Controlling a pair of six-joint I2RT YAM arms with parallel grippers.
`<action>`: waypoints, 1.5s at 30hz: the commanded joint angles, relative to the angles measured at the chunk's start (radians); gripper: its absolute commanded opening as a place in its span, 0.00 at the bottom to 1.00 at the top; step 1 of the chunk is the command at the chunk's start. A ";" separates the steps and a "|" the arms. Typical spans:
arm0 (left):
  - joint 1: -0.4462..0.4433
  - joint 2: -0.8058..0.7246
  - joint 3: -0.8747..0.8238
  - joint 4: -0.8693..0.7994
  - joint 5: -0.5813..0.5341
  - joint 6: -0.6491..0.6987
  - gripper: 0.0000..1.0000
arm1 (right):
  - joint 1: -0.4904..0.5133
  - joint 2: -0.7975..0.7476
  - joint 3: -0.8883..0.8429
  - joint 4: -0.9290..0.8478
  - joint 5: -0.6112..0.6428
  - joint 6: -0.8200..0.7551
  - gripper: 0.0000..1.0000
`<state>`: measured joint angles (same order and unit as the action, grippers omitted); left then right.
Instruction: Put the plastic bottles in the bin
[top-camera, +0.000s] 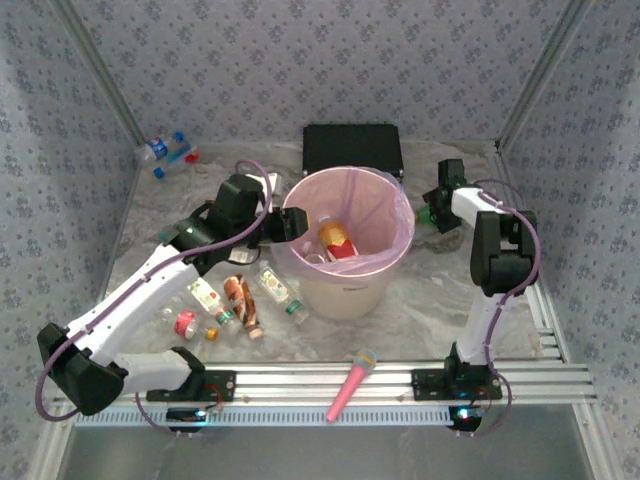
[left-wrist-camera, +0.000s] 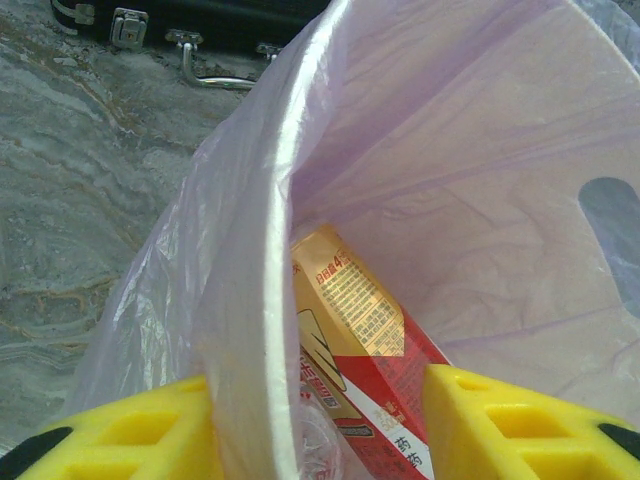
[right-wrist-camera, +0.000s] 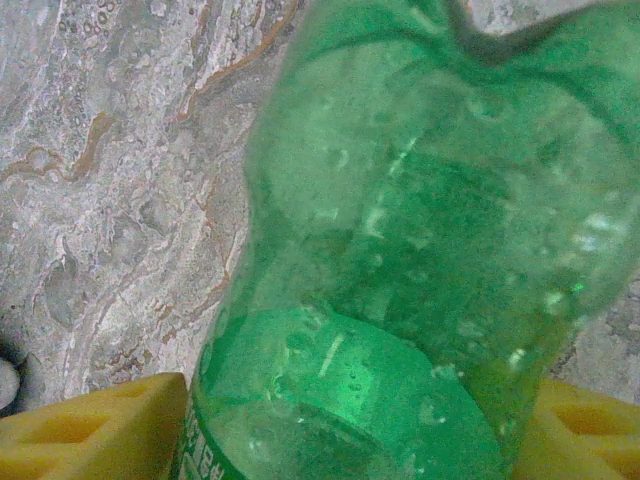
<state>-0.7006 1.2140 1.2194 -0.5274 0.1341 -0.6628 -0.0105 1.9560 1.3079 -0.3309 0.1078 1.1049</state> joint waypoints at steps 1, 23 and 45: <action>0.005 0.007 0.020 -0.047 0.002 0.025 0.51 | -0.008 -0.022 -0.009 0.011 -0.010 -0.008 0.64; 0.004 -0.001 0.012 -0.041 -0.003 0.022 0.52 | -0.054 -0.402 0.023 -0.176 -0.133 -0.367 0.57; 0.007 0.009 0.015 -0.034 -0.011 0.025 0.52 | 0.287 -0.588 0.550 -0.607 -0.115 -0.657 0.49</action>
<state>-0.7006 1.2140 1.2194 -0.5304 0.1337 -0.6628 0.2199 1.3510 1.7821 -0.8547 -0.0673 0.5030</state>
